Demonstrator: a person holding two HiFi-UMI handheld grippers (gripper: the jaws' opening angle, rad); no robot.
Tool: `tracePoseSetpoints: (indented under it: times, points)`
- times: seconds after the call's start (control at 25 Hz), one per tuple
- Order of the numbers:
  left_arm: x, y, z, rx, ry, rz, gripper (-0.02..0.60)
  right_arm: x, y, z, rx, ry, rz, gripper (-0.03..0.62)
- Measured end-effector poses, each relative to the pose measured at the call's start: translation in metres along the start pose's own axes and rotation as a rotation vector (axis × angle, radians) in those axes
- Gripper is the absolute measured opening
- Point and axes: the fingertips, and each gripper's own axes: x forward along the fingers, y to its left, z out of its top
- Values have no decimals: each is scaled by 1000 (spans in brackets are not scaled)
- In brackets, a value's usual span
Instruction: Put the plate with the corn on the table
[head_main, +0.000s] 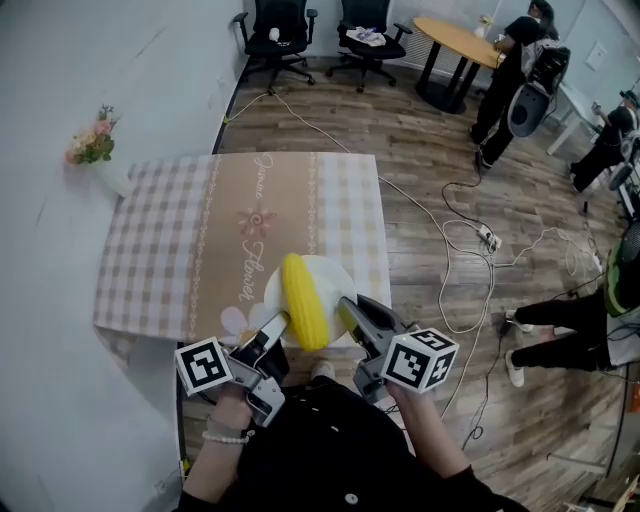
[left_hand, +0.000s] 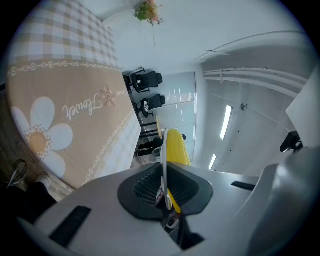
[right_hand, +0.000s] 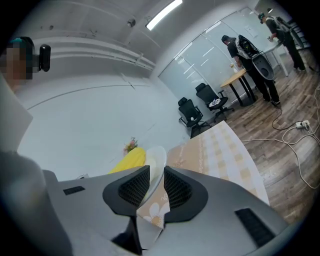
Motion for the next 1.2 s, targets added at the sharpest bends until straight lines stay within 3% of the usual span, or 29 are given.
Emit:
tracePoseSetpoints:
  times: [0.52, 1.2]
  points:
    - [33, 4, 5, 2, -43, 20, 34, 11, -29, 20, -13, 42, 22, 118]
    - [30, 3, 9, 18, -1, 46, 34, 11, -26, 18, 2, 26, -7, 118]
